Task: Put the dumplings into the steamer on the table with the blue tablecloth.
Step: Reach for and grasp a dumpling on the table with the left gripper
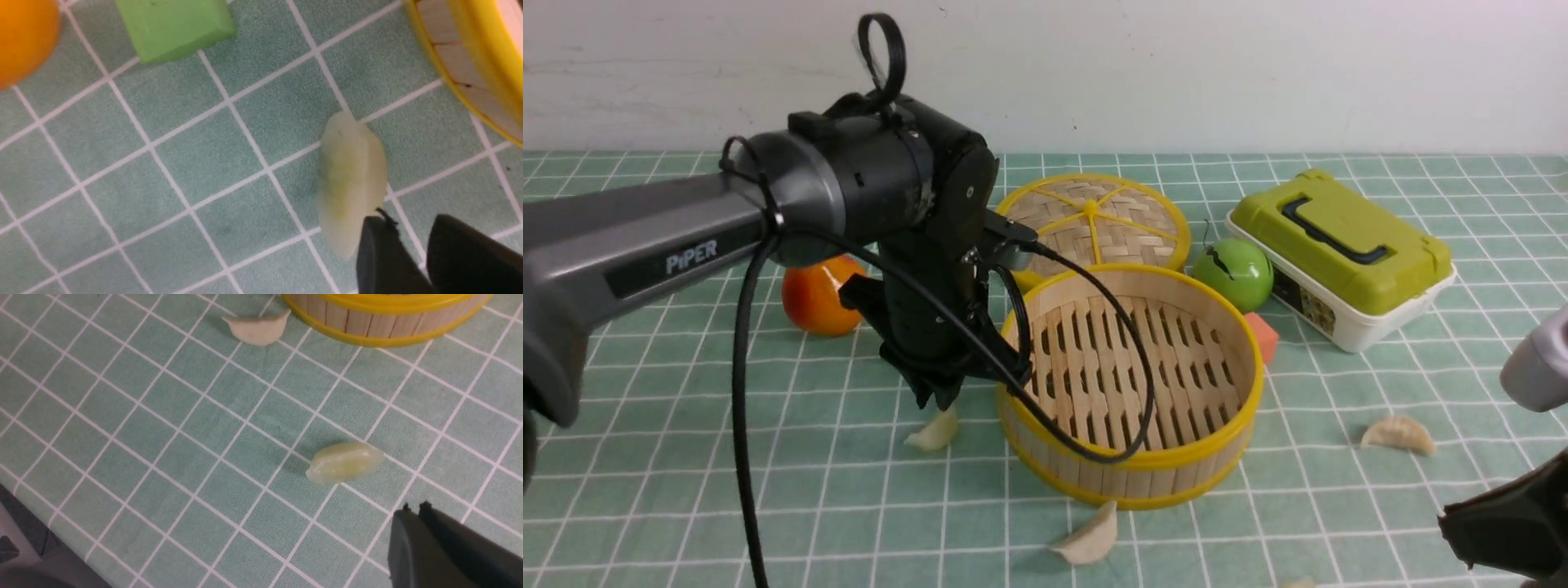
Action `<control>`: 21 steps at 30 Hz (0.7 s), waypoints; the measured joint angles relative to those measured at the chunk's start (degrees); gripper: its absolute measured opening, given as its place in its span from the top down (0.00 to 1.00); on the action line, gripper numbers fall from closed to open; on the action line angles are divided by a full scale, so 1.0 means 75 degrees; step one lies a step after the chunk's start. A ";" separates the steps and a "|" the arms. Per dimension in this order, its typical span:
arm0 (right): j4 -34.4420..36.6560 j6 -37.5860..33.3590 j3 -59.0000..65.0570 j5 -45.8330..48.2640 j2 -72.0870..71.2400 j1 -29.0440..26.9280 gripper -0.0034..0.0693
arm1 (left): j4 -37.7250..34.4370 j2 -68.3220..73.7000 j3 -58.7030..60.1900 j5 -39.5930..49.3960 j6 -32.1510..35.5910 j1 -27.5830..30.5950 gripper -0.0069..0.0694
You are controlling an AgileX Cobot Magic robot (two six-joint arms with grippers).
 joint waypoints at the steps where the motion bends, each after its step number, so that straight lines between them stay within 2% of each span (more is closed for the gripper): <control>1: 0.0000 0.0000 0.0000 0.0000 0.0000 0.0000 0.92 | 0.0022 0.0151 0.0000 -0.0063 -0.0042 0.0000 0.59; 5: 0.0008 0.0000 0.0023 0.0000 0.0000 0.0000 0.92 | 0.0419 0.0706 0.0000 -0.0423 -0.0501 0.0000 0.31; 9: 0.0002 0.0000 0.0161 -0.0051 0.0000 0.0000 0.92 | 0.0737 0.0991 -0.0030 -0.0471 -0.0903 0.0007 0.19; 12: 0.0002 0.0000 0.0286 -0.0131 0.0000 0.0000 0.92 | 0.0702 0.1019 -0.0052 -0.0464 -0.0984 0.0007 0.25; 14: 0.0002 0.0000 0.0347 -0.0223 0.0000 0.0000 0.92 | 0.0634 0.1018 -0.0052 -0.0426 -0.1007 0.0007 0.37; 16: 0.0002 0.0000 0.0391 -0.0305 0.0000 0.0000 0.92 | 0.0582 0.1025 -0.0052 -0.0289 -0.1008 0.0007 0.58; 17: 0.0002 0.0000 0.0391 -0.0323 0.0000 0.0000 0.92 | 0.0582 0.1025 -0.0068 -0.0241 -0.1008 0.0007 0.62; 21: 0.0002 0.0000 0.0391 -0.0382 0.0000 0.0000 0.91 | 0.0566 0.1008 -0.0374 0.0508 -0.0936 0.0007 0.59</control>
